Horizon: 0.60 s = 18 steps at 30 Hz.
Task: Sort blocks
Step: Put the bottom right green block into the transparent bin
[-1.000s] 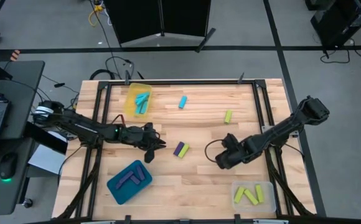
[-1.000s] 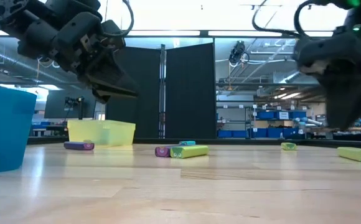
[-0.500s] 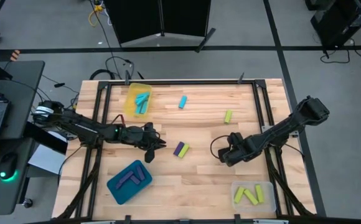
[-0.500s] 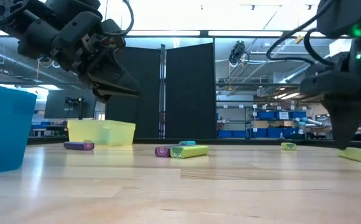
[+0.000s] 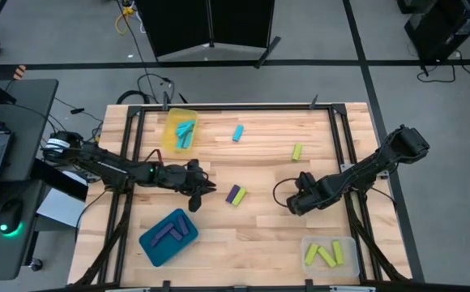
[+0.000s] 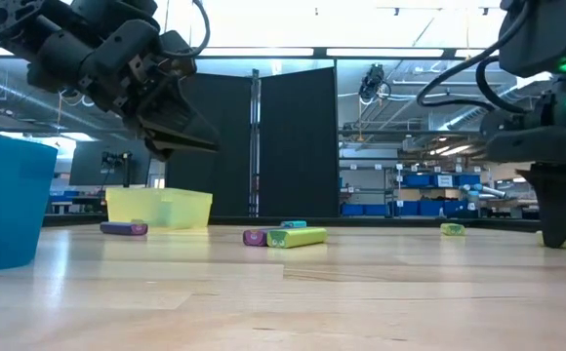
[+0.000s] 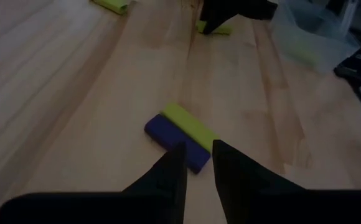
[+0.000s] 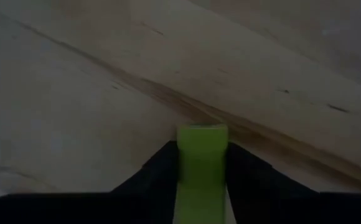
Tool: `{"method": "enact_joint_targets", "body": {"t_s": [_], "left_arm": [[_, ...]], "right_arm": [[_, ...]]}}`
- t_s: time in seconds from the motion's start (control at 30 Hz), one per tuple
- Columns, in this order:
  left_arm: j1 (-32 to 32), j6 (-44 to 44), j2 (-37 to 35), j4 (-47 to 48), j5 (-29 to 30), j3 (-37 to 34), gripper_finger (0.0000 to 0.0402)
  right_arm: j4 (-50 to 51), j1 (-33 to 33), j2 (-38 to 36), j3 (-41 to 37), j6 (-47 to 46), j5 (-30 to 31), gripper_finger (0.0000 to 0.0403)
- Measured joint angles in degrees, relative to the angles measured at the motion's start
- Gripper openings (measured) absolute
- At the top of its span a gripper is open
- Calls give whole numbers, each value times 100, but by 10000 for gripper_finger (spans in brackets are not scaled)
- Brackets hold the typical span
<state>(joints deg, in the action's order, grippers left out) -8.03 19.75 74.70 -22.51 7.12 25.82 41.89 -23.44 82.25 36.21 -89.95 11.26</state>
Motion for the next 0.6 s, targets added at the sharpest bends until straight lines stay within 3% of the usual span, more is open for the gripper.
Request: {"method": "enact_joint_targets", "body": {"t_s": [0.17,0.4,0.6], "left_arm": [[0,9,-2,87,300,-2,82],[13,94,-2,138,777,-7,75],[13,23,-2,199,861,-7,69]], "right_arm": [[190,37,16,188,289,-96,112],[1014,183,-8,1637,859,-407,112],[1542,-612,7,3037,156,-509,112]]}}
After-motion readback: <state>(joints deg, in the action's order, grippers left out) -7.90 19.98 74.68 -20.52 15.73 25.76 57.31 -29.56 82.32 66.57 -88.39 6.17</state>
